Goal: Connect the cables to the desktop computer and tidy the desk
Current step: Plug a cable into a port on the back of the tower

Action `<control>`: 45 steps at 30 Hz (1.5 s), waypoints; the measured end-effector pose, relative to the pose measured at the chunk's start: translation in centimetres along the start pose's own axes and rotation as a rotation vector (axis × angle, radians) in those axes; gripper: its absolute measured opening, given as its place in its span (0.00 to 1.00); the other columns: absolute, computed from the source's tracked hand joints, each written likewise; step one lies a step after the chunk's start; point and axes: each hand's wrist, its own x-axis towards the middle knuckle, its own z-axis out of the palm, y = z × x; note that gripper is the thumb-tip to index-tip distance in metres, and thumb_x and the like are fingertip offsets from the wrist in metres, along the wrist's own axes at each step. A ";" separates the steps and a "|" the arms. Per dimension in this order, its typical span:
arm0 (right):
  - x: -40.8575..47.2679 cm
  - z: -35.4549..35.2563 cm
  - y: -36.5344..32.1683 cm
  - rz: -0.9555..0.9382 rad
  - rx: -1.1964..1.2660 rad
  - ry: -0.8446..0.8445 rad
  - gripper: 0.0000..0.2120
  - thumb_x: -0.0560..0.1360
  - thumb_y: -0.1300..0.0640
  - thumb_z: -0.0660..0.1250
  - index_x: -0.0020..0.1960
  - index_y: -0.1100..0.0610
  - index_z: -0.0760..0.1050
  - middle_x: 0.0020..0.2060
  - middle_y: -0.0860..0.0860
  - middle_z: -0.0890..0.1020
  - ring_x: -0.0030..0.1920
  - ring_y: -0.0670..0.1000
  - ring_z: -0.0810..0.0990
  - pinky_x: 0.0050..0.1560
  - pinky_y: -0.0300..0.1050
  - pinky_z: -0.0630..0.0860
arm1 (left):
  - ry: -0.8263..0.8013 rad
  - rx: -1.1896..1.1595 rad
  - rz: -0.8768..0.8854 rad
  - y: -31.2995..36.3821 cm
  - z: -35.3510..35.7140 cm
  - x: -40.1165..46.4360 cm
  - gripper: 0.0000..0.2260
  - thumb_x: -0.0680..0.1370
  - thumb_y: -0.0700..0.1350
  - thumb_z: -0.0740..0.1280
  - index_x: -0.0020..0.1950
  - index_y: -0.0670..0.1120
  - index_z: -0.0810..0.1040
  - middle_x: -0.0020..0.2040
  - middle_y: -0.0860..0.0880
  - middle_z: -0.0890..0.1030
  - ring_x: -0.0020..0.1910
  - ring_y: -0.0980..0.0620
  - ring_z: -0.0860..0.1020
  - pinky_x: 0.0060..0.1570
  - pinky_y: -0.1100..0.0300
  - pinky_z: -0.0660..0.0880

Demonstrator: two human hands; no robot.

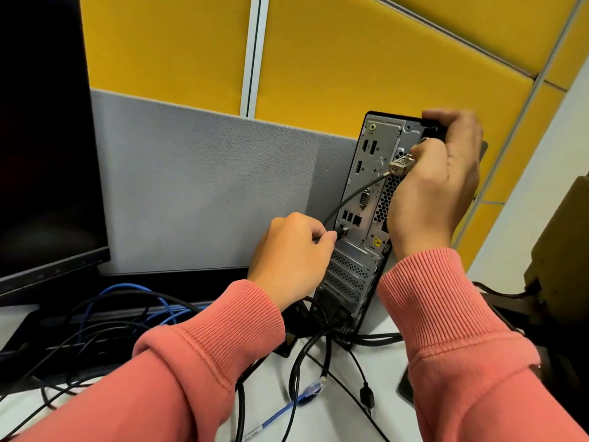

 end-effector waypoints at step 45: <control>0.0 0.0 -0.2 0.003 -0.032 0.000 0.16 0.74 0.62 0.57 0.59 0.55 0.76 0.55 0.43 0.75 0.57 0.44 0.70 0.46 0.24 0.64 | 0.290 -0.277 -0.061 -0.4 2.2 -0.9 0.04 0.77 0.49 0.74 0.45 0.51 0.88 0.36 0.57 0.85 0.38 0.62 0.83 0.43 0.58 0.81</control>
